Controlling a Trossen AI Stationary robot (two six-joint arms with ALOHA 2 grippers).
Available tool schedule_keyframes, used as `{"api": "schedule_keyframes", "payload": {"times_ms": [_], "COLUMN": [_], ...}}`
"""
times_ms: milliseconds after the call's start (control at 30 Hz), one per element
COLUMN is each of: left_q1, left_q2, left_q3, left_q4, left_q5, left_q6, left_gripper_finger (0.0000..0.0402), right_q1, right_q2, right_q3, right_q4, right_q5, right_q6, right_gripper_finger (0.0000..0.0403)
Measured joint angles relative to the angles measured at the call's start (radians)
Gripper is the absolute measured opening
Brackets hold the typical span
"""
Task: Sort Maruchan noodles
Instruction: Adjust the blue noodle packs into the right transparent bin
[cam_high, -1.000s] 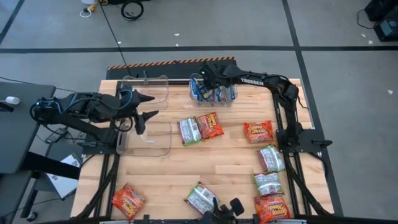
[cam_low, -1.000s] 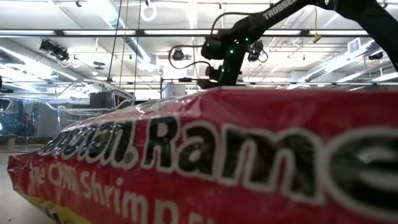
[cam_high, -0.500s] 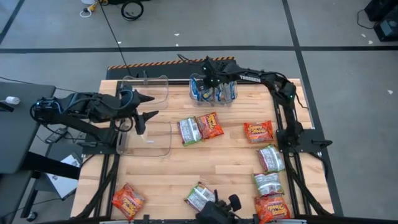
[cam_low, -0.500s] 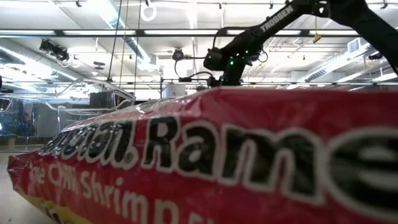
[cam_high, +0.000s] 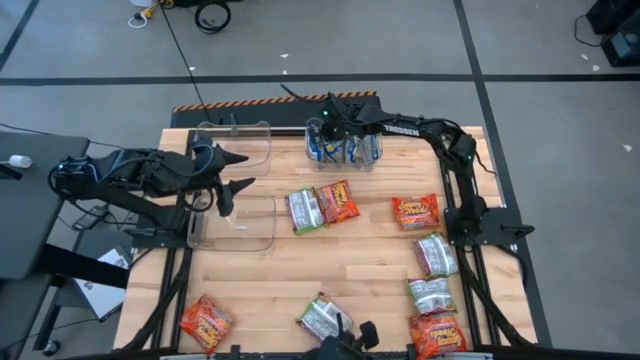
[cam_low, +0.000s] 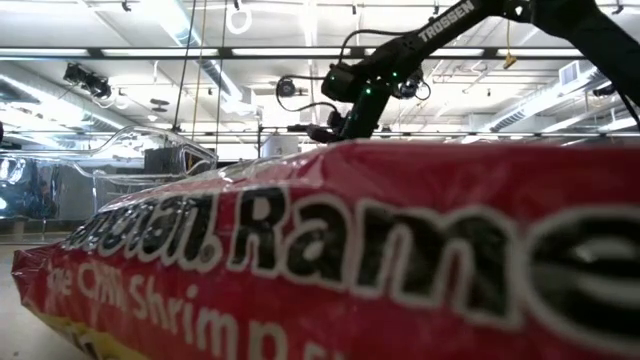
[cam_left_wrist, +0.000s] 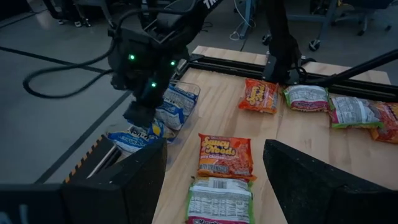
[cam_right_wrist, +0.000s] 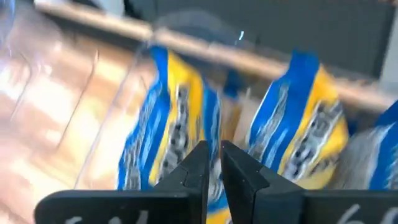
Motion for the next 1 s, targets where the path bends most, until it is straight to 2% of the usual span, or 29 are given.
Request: {"api": "schedule_keyframes", "payload": {"times_ms": [200,467,533,733,833,1000], "left_q1": [0.001,0.001,0.001,0.001,0.001,0.001], "left_q2": [0.0,0.0,0.0,0.0,0.0,0.0], "left_q3": [0.0,0.0,0.0,0.0,0.0,0.0], "left_q4": [0.001,0.001,0.002,0.009,0.01,0.01], "left_q5": [-0.001,-0.002,-0.002,-0.003,-0.003,-0.003], "left_q6": [0.001,0.0,0.0,0.0,0.001,0.001], "left_gripper_finger": [0.0272,0.0272,0.0272,0.0272,0.0272,0.0272], "right_q1": [0.033,0.06,0.061,0.055,0.055,0.048], "right_q2": [0.006,-0.008,-0.007,-0.015,-0.068,-0.127], "right_q3": [-0.001,0.0,0.0,0.002,0.038,0.051], "right_q4": [-0.122,-0.13,-0.177,-0.265,-0.296,-0.45], "right_q5": [-0.06,-0.105,-0.105,-0.045,-0.015,0.071], "right_q6": [-0.008,-0.027,-0.038,-0.054,-0.056,-0.038], "right_gripper_finger": [0.0042,0.0041,0.0038,0.0025,0.0018,0.0008]}}
